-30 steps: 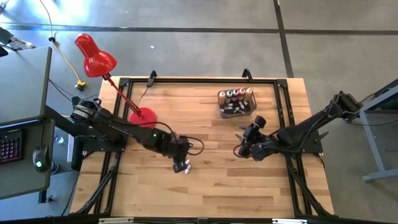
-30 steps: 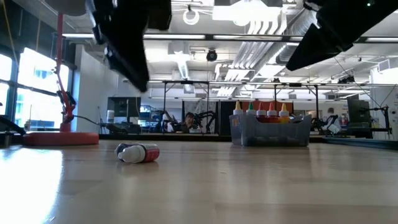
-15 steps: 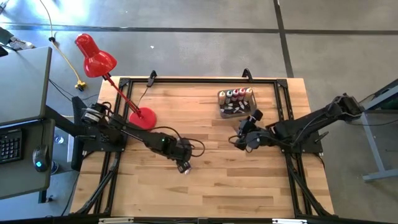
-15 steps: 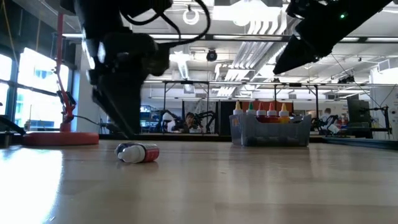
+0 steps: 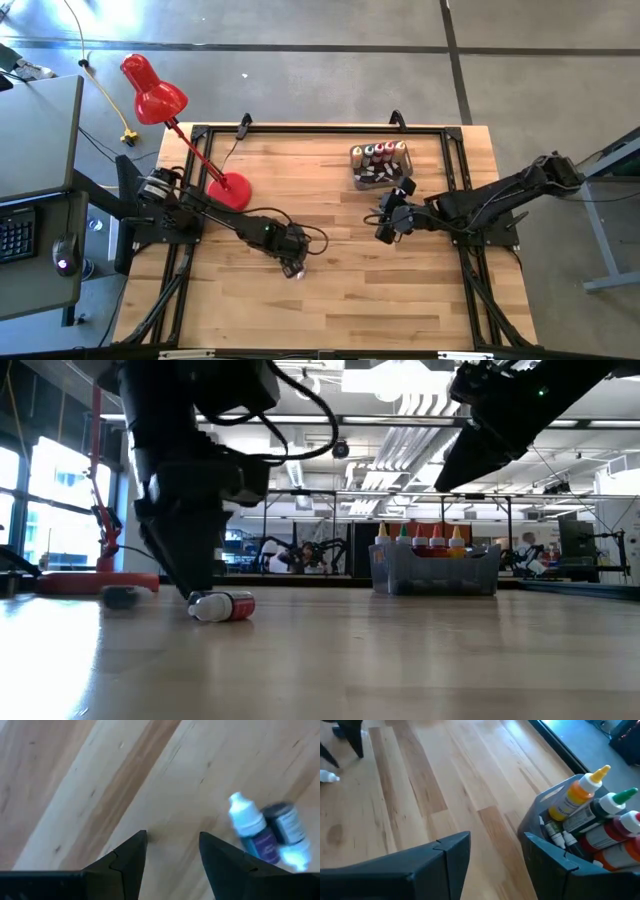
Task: Pick & Place food coloring
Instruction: Put the small blue food coloring bottle into the bin
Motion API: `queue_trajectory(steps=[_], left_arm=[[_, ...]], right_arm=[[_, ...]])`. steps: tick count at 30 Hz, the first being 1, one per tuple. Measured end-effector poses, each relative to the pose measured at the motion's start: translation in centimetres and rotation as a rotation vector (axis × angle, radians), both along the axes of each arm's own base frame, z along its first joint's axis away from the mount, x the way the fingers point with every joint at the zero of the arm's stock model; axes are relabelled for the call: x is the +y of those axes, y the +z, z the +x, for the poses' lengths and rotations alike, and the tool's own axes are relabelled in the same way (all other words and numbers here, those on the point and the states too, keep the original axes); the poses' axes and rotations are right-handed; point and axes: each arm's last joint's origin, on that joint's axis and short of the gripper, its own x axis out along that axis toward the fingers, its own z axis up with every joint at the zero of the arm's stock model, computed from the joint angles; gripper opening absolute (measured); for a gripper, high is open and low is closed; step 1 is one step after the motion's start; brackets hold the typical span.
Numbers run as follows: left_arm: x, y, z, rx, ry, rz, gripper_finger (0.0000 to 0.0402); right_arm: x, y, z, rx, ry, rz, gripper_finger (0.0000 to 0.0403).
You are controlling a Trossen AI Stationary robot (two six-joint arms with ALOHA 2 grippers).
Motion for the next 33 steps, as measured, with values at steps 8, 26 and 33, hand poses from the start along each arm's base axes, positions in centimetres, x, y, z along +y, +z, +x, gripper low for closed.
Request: queue_trajectory(steps=[8,26,33], left_arm=[[0.2,1.3,-0.2,0.044,-0.223,0.14,0.0182],[4.4,4.2,-11.7,0.476,0.195,0.164,0.0182],[6.5,1.6,-16.1,0.229,0.273,0.018,0.0181]], right_arm=[[0.0,0.0,0.0,-0.002,-0.002,-0.002,0.0172],[0.0,0.0,0.0,-0.001,0.004,0.004,0.0172],[0.0,0.0,0.0,-0.002,0.003,0.003,0.0172]])
